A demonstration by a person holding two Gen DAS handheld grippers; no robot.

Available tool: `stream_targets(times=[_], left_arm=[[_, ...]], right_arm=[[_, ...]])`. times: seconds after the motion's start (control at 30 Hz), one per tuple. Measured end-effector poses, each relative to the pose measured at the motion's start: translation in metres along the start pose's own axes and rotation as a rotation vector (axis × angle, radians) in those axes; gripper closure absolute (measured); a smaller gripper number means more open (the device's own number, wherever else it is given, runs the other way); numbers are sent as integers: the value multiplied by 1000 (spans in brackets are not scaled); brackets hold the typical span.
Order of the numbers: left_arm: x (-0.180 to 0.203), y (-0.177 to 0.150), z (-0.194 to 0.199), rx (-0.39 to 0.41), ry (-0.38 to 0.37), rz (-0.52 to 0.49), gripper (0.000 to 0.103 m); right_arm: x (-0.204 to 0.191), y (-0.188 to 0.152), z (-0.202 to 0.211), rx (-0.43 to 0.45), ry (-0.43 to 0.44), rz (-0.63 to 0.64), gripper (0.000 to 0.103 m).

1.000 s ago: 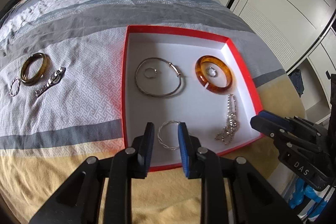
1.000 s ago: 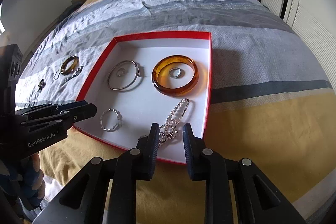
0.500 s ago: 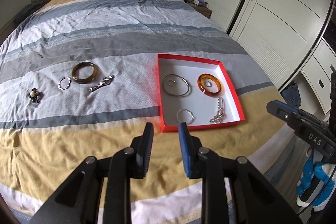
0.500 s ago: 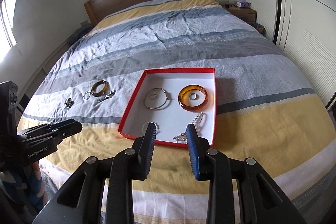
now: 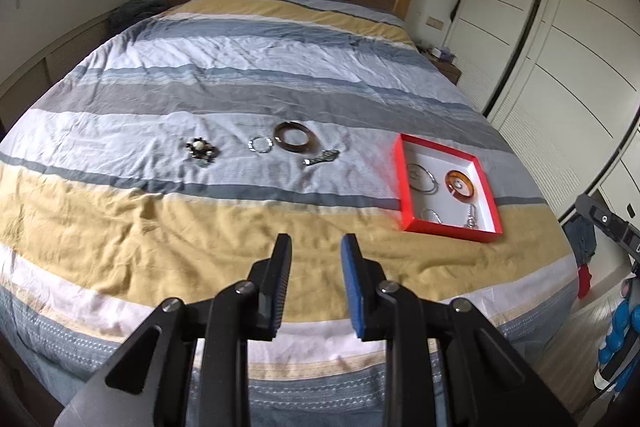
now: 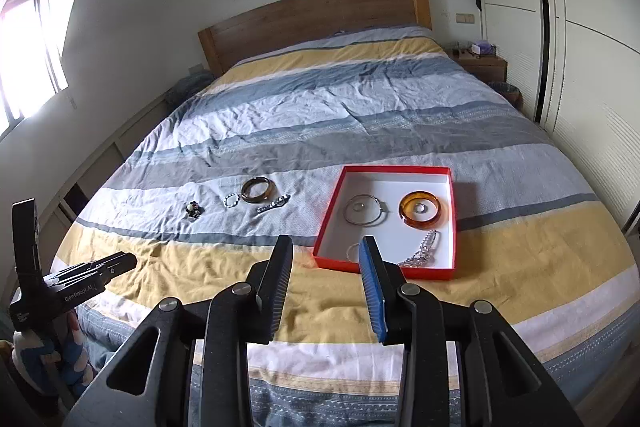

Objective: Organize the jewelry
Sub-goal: 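Withdraw both tools from the box back toward the remaining jewelry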

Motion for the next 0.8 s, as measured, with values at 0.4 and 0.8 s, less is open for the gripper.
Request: stream_targets(times=[0.4, 0.8], left_arm=[[-94, -12, 64, 93, 100, 138, 67], [-141, -27, 51, 74, 149, 210, 66]], right_arm=[[-59, -4, 23, 29, 35, 77, 66], [-93, -13, -13, -38, 65, 130, 63]])
Point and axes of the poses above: each gripper's, at about its wrist camera, not at the fingertips, and z roughly against the way its jaws point, x to its right, y to its top, the point moved 5 cm from there along -z, roughly the way its jaws point, and after that the axes turned 6 degrees about -y, right-handed, at the moved point
